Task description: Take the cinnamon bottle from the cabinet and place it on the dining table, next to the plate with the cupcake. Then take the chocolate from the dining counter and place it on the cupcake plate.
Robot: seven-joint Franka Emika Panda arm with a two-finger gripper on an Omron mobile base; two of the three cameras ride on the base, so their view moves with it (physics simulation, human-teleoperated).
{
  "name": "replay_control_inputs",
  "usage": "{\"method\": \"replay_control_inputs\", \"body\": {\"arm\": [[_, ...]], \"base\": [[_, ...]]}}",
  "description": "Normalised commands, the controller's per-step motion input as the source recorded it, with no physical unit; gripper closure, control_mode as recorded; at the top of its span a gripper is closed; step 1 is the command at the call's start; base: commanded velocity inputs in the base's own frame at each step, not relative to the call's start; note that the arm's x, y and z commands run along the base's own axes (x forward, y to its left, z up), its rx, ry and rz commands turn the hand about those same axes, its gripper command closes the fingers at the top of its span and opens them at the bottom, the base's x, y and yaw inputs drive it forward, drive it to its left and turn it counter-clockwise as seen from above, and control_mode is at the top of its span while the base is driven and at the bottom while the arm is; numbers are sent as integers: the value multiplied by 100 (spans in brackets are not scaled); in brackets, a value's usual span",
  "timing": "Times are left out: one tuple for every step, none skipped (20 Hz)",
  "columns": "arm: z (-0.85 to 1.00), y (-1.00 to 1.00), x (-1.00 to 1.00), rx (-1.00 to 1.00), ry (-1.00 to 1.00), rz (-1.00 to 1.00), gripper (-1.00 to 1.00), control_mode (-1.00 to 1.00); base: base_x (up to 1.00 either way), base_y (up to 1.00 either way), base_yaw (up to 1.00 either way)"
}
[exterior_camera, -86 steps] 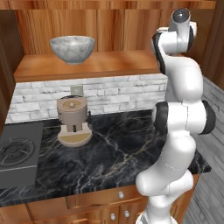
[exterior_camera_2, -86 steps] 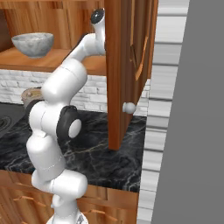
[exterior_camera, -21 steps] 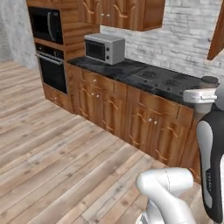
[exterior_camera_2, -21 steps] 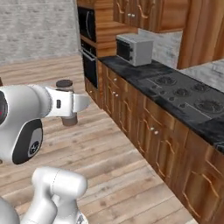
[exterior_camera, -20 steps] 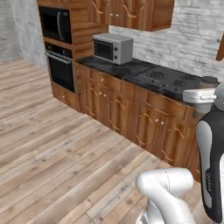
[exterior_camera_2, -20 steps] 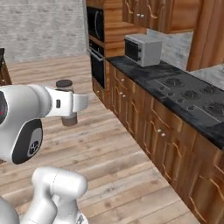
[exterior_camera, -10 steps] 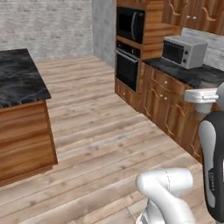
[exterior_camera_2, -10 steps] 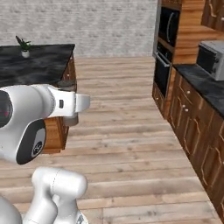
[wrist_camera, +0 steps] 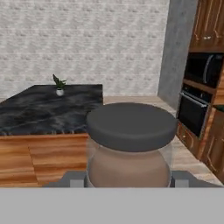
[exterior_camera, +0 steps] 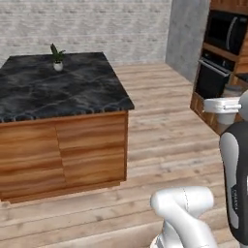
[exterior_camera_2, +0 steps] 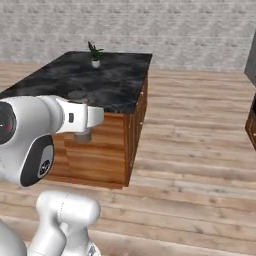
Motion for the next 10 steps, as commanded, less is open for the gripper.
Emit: {"method": "replay_control_inputs", "body": {"arm": [[0, 0, 0, 0, 0, 0, 100, 100], [0, 0, 0, 0, 0, 0, 100, 100], [0, 0, 0, 0, 0, 0, 100, 100], [0, 0, 0, 0, 0, 0, 100, 100], [0, 0, 0, 0, 0, 0, 100, 100], [0, 0, 0, 0, 0, 0, 100, 100], [0, 0, 0, 0, 0, 0, 100, 100], [0, 0, 0, 0, 0, 0, 100, 100], [0, 0, 0, 0, 0, 0, 100, 100], [0, 0, 0, 0, 0, 0, 100, 100]], "base": [[50, 100, 44], [48, 100, 43], [43, 96, 42], [44, 94, 42], [44, 94, 41], [44, 95, 41], [43, 98, 42], [44, 98, 43], [51, 96, 44], [53, 91, 45]]}}
